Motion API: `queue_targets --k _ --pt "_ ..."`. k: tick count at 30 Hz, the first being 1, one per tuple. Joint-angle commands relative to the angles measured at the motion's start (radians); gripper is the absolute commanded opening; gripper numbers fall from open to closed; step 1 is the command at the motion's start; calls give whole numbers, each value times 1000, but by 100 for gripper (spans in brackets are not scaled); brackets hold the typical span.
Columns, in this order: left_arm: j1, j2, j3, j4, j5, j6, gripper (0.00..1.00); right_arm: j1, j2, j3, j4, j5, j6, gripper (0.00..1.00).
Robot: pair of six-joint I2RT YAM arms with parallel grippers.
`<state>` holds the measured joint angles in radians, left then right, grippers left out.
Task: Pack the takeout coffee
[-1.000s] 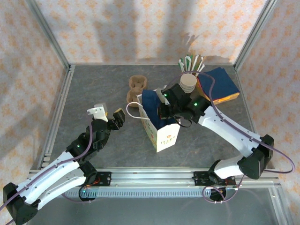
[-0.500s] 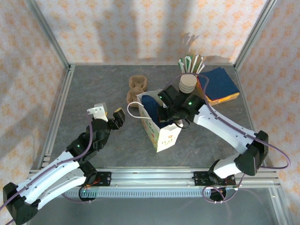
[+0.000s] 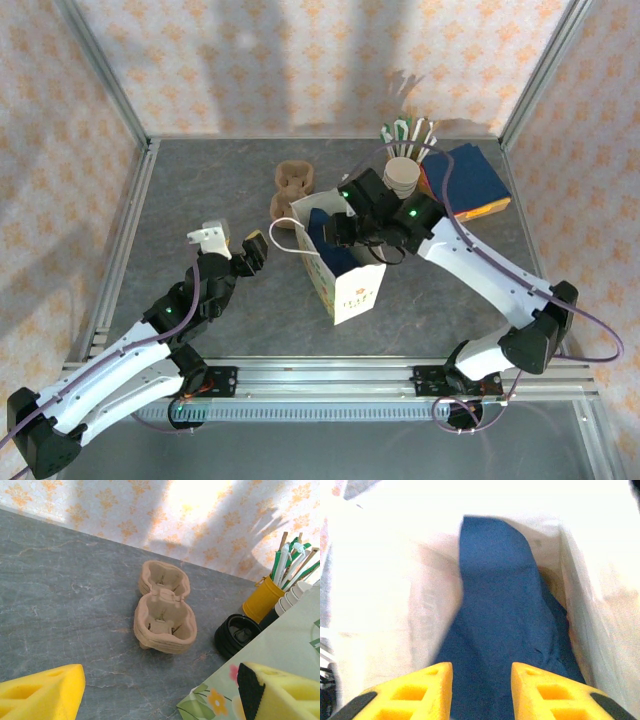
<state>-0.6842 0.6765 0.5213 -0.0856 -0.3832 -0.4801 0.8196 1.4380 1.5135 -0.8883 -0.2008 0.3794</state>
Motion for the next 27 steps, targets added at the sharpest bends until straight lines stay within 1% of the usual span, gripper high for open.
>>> queue_targets --k 1,6,9,11,12,13,15,17,19,21,22,25,27 --pt "9 -6 5 12 -34 24 81 7 -35 44 23 40 -16 37" --pt "9 -11 5 9 -36 24 81 7 -92 60 98 70 -54 37" --pt "9 -12 6 7 -32 24 81 4 -149 33 181 159 -71 41" --pt "9 -14 6 6 -33 24 81 -10 -191 7 244 201 -114 43" --pt "9 -15 6 6 -31 25 81 -21 -212 -4 277 208 -144 48" --pt "9 -17 6 4 -30 24 81 -31 -229 -12 298 214 -169 54" --pt "9 -18 7 1 -30 23 81 -68 -252 -19 330 238 -196 70" --pt "9 -19 6 -1 -32 21 81 -119 -251 -11 340 241 -220 82" --pt "9 -20 6 1 -31 20 81 -170 -281 -9 353 266 -247 85" --pt "9 -18 6 4 -30 20 81 -224 -281 -17 378 295 -274 97" --pt "9 -17 7 6 -30 20 81 -252 -281 -24 393 292 -288 99" --pt "9 -12 12 3 -30 20 81 -372 -277 -48 442 240 -308 100" --pt "10 -11 15 0 -31 21 81 -453 -272 -66 472 224 -281 100"
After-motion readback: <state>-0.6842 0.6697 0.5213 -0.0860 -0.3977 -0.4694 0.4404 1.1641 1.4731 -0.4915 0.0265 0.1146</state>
